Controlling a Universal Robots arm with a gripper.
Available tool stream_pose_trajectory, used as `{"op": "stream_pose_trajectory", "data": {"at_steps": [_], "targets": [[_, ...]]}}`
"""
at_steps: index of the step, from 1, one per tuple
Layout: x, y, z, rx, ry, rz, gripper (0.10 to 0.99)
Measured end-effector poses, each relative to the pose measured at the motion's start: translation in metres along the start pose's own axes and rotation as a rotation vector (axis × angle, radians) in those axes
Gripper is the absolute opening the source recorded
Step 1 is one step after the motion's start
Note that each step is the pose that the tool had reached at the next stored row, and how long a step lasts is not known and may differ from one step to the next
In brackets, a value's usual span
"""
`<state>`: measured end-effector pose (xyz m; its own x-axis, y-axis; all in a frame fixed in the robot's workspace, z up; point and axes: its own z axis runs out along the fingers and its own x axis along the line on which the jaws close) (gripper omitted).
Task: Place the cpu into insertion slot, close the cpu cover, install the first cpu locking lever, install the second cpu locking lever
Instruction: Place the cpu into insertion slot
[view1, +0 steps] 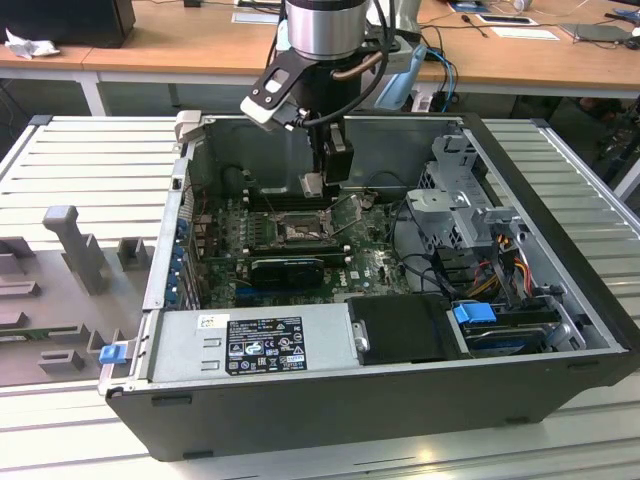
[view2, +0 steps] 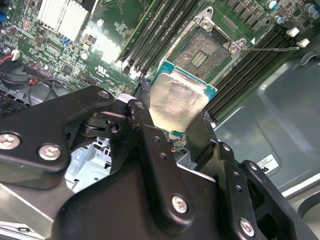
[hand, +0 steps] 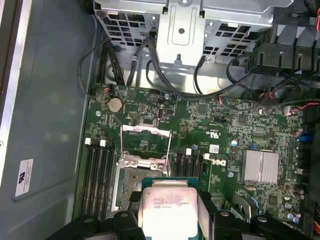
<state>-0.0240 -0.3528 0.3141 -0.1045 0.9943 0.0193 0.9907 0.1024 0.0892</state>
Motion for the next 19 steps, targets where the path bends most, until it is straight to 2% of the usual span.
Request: {"op": "stream_pose_trajectory", "data": {"at_steps": [19], "targets": [[0.0006, -0.0005, 0.0064, 0.000, -0.0007, 0.008, 0.525]]}}
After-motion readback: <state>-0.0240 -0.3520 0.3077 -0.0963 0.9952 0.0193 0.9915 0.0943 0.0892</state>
